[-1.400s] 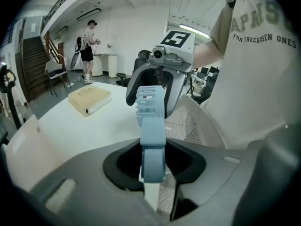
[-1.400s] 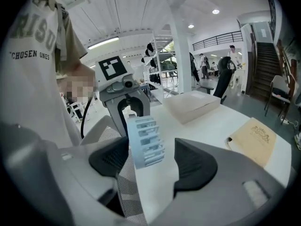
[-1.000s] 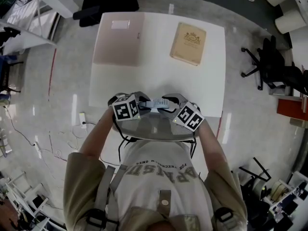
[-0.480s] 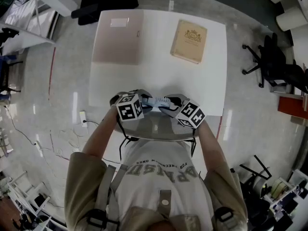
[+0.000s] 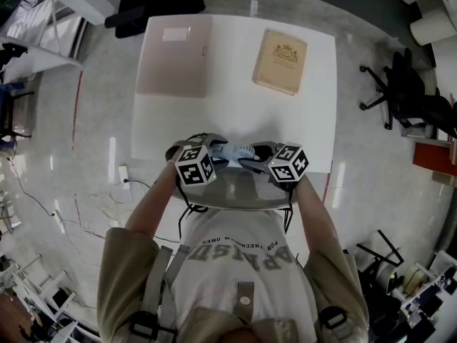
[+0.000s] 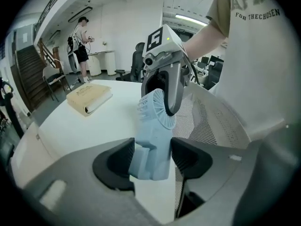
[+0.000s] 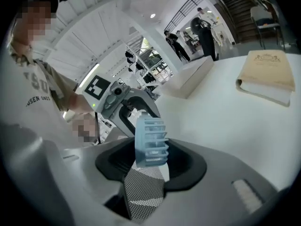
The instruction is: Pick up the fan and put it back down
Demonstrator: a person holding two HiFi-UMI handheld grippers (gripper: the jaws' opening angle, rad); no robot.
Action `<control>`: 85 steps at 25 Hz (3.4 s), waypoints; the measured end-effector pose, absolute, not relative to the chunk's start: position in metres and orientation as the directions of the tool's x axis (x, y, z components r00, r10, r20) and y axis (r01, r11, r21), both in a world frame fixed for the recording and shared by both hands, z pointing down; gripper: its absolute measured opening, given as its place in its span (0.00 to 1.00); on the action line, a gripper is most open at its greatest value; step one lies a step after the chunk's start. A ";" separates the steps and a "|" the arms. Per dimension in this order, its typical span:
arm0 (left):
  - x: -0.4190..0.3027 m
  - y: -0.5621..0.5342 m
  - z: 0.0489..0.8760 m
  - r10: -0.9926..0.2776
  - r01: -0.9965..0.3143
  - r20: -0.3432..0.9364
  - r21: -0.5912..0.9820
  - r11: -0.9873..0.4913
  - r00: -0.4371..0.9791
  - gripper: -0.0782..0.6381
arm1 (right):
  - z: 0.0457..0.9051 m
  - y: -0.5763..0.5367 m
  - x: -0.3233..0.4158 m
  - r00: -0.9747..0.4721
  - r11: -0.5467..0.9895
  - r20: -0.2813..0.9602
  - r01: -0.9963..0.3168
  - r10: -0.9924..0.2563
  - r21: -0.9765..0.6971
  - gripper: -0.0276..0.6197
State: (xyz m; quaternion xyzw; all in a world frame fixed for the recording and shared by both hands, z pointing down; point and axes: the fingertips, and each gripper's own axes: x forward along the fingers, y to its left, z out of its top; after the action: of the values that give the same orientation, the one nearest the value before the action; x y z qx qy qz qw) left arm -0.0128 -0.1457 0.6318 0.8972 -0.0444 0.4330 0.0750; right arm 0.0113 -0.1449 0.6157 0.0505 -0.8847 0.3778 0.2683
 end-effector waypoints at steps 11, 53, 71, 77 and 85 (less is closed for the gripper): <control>-0.010 -0.154 0.635 -0.123 -0.106 0.807 -0.076 -0.992 0.577 0.51 | 0.626 -0.148 0.015 -0.914 0.482 0.379 -0.267 0.149 -0.834 0.32; 0.000 -0.167 0.673 -0.107 -0.080 0.863 -0.077 -0.994 0.495 0.42 | 0.663 -0.146 0.027 -0.676 0.831 0.717 -0.294 0.168 -0.472 0.56; -0.005 -0.175 0.694 -0.070 -0.079 0.894 -0.038 -0.996 0.442 0.42 | 0.681 -0.162 0.027 -0.551 0.958 0.834 -0.244 -0.009 -0.151 0.56; -0.005 -0.176 0.705 -0.058 -0.079 0.904 -0.027 -0.997 0.424 0.42 | 0.691 -0.160 0.029 -0.524 0.961 0.851 -0.221 0.027 -0.166 0.53; -0.005 -0.177 0.715 -0.059 -0.092 0.919 -0.025 -0.995 0.389 0.43 | 0.700 -0.164 0.028 -0.487 0.961 0.871 -0.202 0.068 -0.188 0.52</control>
State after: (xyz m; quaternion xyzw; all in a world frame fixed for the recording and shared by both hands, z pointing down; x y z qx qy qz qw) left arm -0.0052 -0.1774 0.7151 0.8332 -0.0452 0.5509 0.0152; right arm 0.0285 -0.1636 0.7002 0.0393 -0.8518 0.1335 0.5051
